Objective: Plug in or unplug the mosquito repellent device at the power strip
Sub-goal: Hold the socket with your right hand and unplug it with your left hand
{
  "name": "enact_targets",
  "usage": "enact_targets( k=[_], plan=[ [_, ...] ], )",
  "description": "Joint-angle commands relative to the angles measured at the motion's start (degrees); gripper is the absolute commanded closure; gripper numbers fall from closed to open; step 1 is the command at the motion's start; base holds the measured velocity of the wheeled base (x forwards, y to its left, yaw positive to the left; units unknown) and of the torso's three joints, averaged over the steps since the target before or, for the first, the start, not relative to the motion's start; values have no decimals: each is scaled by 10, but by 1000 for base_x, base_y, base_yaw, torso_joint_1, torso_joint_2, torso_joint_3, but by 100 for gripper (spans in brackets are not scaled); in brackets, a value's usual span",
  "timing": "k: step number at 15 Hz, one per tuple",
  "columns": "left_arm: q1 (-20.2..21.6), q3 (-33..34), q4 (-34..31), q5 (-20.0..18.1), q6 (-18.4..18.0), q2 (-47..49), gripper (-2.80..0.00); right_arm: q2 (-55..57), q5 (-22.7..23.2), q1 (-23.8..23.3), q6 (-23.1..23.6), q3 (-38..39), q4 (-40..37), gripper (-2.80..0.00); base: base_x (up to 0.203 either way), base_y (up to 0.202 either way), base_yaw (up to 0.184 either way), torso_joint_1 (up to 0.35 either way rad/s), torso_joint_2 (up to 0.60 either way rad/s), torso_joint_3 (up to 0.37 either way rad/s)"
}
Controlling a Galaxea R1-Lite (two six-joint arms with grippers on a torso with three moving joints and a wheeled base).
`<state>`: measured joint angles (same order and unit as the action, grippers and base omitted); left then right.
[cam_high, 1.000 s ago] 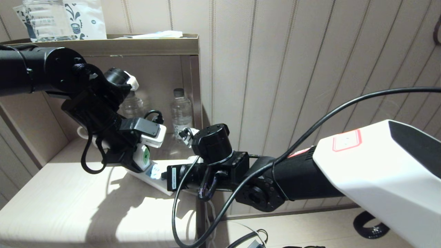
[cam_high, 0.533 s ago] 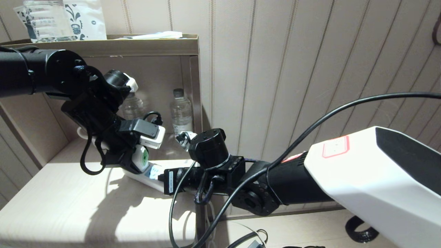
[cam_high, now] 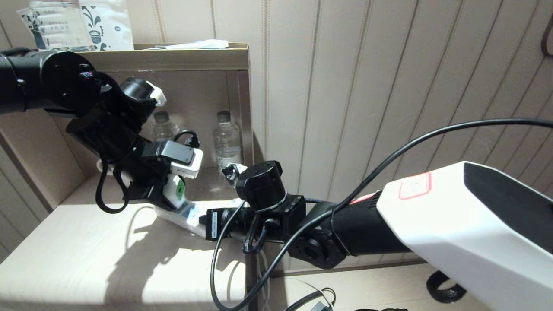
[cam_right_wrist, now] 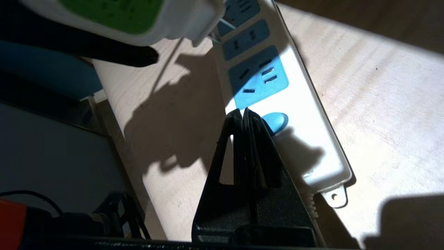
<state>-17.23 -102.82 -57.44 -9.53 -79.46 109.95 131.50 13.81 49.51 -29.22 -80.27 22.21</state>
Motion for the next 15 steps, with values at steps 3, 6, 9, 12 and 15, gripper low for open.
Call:
enact_targets(
  k=[3,6,9,12,15],
  plan=[
    [0,0,-5,4,-4,-9,0,35,4,1,-1,-5,-4,0,0,0,0,0,0,0],
    [0,0,-4,4,-4,-8,0,33,5,0,-1,-4,-3,0,0,0,0,0,0,0],
    [8,1,-4,-2,-4,-20,0,11,3,0,5,0,-2,0,0,0,0,0,0,0],
    [17,5,-4,-4,9,-45,0,-44,1,1,15,7,-2,0,0,0,0,0,0,0],
    [23,9,-5,-4,29,-71,0,-91,-1,2,21,9,-6,0,0,0,0,0,0,0]
  ],
)
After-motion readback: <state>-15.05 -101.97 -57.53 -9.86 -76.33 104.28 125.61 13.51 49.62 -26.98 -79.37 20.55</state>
